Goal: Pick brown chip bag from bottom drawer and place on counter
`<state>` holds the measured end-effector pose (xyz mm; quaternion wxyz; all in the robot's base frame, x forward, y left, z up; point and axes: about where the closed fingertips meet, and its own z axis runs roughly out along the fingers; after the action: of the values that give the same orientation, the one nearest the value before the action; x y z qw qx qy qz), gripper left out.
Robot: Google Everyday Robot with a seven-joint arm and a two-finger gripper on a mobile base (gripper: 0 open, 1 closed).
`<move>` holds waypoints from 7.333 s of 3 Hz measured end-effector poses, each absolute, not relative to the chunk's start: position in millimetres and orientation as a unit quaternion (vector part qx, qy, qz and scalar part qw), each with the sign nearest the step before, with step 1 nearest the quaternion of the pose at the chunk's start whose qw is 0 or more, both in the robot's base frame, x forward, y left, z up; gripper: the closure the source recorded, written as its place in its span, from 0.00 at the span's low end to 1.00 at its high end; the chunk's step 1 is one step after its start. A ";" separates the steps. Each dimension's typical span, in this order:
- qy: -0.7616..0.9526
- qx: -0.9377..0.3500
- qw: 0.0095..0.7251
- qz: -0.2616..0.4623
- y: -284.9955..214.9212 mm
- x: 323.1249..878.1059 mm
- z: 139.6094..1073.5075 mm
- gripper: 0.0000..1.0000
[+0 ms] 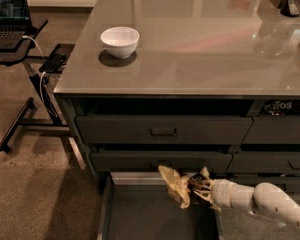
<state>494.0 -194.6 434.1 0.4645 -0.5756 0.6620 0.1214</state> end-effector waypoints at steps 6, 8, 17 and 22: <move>0.549 -0.684 0.474 -0.080 -200.2 482.4 729.3 1.00; 0.490 -0.704 0.513 -0.048 -181.3 486.0 857.5 1.00; 0.528 -0.637 0.528 -0.190 -164.6 757.5 996.2 1.00; 0.512 -0.691 0.506 -0.061 -147.2 746.0 919.5 0.74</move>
Offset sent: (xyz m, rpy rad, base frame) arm 0.0122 -0.0081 0.1577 -0.2867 -0.1112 -0.0016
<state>746.0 -147.2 919.5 0.5059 -0.6914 0.5121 -0.0613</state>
